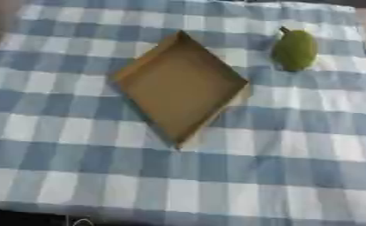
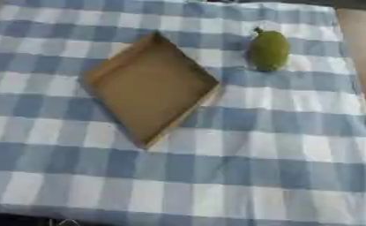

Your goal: Pick up objects on the table and place them in the box.

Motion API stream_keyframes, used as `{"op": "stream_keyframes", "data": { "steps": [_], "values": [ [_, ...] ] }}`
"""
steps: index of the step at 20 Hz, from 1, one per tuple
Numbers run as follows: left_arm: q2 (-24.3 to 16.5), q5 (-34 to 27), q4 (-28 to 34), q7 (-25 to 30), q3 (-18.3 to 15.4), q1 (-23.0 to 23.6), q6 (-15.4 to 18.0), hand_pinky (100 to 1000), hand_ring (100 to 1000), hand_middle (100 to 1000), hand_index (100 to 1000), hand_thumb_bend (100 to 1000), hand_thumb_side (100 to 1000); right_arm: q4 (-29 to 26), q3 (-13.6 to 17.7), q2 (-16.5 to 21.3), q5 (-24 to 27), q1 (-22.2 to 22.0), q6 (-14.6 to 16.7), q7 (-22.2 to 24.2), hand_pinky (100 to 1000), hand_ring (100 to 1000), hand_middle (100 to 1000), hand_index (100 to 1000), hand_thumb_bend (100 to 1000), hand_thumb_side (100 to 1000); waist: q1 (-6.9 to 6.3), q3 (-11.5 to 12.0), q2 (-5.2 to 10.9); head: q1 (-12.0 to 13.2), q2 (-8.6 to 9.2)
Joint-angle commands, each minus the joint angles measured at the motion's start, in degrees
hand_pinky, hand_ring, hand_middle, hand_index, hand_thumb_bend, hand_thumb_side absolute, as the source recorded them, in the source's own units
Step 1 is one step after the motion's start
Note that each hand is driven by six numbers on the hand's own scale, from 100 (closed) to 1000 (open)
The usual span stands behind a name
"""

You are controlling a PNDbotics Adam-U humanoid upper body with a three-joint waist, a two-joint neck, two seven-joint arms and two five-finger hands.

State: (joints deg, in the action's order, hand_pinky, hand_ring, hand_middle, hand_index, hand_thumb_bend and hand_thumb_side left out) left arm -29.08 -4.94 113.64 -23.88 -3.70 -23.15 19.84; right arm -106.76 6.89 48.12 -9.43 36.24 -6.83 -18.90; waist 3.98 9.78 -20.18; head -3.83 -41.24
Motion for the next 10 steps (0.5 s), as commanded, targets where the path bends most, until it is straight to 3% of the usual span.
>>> {"op": "stream_keyframes", "data": {
  "steps": [1, 10],
  "values": [
    [-0.8, -0.1, 1.0, -0.2, -0.9, -0.3, 0.2, 719, 613, 620, 815, 100, 588, 0.0, 0.9, 1.3, 0.3, 0.3, 0.0, -0.1, 849, 824, 723, 813, 100, 517, -0.29, -0.1, 1.21, 0.1, 0.48],
    [-0.8, -0.1, 1.0, -0.2, -0.9, -0.2, 0.2, 719, 611, 619, 815, 100, 590, 0.4, 0.6, 1.7, 0.5, 0.3, 0.2, 0.2, 850, 829, 730, 818, 100, 512, -0.34, -0.2, 1.15, 0.1, 0.39]
  ]
}}
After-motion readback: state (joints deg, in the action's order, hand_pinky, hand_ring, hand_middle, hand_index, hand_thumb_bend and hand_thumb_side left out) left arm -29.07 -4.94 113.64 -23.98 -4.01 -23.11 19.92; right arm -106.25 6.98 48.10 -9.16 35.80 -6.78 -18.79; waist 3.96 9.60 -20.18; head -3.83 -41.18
